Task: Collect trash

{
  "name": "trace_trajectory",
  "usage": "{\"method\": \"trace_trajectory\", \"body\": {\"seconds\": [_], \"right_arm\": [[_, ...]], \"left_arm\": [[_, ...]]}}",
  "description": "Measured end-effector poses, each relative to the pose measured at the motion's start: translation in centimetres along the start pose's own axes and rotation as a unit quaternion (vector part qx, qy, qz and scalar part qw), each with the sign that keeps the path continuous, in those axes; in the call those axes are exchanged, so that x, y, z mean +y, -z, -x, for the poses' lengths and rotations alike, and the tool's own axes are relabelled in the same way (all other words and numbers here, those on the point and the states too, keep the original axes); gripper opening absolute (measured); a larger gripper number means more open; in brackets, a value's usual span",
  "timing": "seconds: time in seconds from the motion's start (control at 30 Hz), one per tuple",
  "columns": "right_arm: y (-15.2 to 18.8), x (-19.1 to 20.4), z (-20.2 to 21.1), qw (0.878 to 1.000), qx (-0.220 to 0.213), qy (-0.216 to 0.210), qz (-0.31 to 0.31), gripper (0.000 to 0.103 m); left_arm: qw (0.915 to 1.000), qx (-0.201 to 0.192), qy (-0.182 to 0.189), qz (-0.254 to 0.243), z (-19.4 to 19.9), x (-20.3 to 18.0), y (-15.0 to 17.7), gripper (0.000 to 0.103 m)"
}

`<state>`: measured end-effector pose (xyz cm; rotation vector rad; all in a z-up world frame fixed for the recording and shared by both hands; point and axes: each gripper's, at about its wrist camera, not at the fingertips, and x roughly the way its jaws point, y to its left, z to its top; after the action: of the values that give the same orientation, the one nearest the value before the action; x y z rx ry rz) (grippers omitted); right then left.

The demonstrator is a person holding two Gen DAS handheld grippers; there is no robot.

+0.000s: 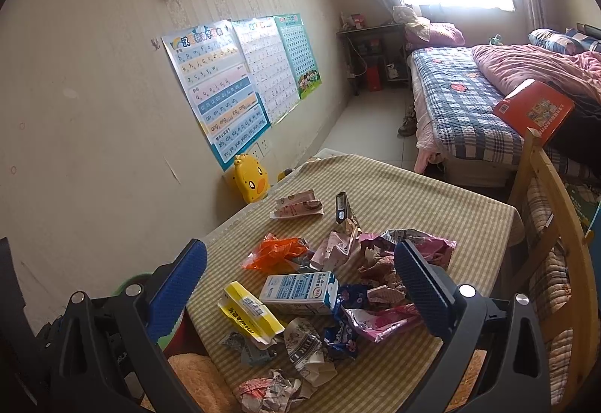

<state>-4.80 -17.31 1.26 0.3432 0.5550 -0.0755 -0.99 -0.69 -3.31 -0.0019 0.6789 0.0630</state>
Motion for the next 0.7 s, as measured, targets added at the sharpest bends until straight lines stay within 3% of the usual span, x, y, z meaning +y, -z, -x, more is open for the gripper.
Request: {"method": "trace_trajectory", "body": {"seconds": [0.1, 0.23, 0.4, 0.7], "right_arm": [[0.0, 0.01, 0.06, 1.0, -0.004, 0.004, 0.001, 0.096], [0.08, 0.18, 0.18, 1.0, -0.015, 0.011, 0.005, 0.096], [0.06, 0.52, 0.15, 1.0, -0.014, 0.011, 0.016, 0.096], [0.15, 0.78, -0.55, 0.999, 0.003, 0.016, 0.034, 0.096]], "left_arm": [[0.9999, 0.01, 0.0, 0.011, -0.38, 0.33, 0.11, 0.098], [0.999, 0.023, 0.032, 0.02, -0.65, 0.56, 0.18, 0.098], [0.9995, 0.026, 0.017, 0.006, -0.62, -0.15, 0.04, 0.098], [0.9993, 0.004, 0.037, -0.01, 0.17, -0.39, -0.33, 0.098]]}}
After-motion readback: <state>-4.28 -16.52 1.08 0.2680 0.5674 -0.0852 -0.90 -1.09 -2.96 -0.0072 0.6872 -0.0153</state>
